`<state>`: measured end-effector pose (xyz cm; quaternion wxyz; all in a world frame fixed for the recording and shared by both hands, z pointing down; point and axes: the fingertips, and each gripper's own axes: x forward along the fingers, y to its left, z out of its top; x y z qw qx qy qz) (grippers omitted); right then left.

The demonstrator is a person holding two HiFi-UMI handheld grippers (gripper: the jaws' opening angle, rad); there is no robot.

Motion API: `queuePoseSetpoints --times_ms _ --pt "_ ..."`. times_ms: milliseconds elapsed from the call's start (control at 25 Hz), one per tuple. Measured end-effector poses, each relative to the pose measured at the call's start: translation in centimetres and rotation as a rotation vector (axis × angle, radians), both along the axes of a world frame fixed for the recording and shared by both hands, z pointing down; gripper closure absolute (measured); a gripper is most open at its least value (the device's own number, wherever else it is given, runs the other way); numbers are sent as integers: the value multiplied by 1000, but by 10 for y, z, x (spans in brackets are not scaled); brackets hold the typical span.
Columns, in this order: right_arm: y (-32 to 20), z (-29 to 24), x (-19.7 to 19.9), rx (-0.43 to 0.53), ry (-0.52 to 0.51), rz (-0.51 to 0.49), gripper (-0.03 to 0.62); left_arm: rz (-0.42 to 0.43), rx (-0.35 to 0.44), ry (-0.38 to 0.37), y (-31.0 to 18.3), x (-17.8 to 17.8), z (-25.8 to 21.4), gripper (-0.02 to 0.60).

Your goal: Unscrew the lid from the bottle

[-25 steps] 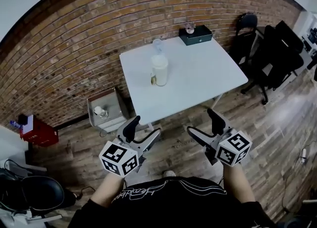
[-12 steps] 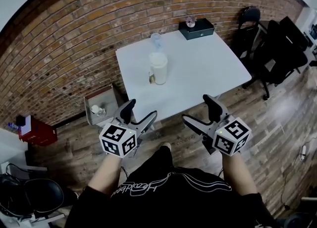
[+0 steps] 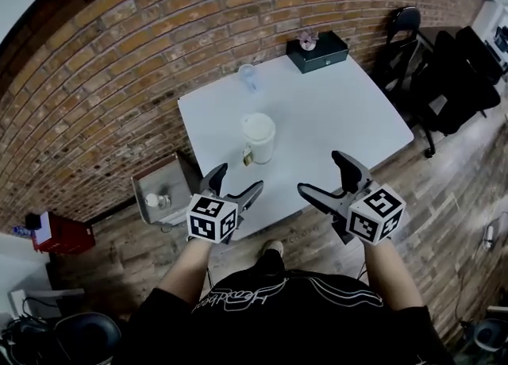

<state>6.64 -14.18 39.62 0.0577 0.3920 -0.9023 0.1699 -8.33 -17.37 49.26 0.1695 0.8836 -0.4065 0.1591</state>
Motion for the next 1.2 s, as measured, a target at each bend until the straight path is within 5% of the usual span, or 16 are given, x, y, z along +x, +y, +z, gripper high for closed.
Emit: queuePoseSetpoints --times_ms 200,480,840,1200 --pt "-33 11 -5 -46 -4 3 123 29 -22 -55 -42 10 29 152" --pt "-64 29 -20 -75 16 -6 123 70 19 -26 -85 29 40 153" --pt "-83 39 -32 -95 31 -15 128 167 68 -16 -97 50 45 158" --pt "-98 39 -66 -70 101 -88 140 166 78 -1 -94 51 49 202"
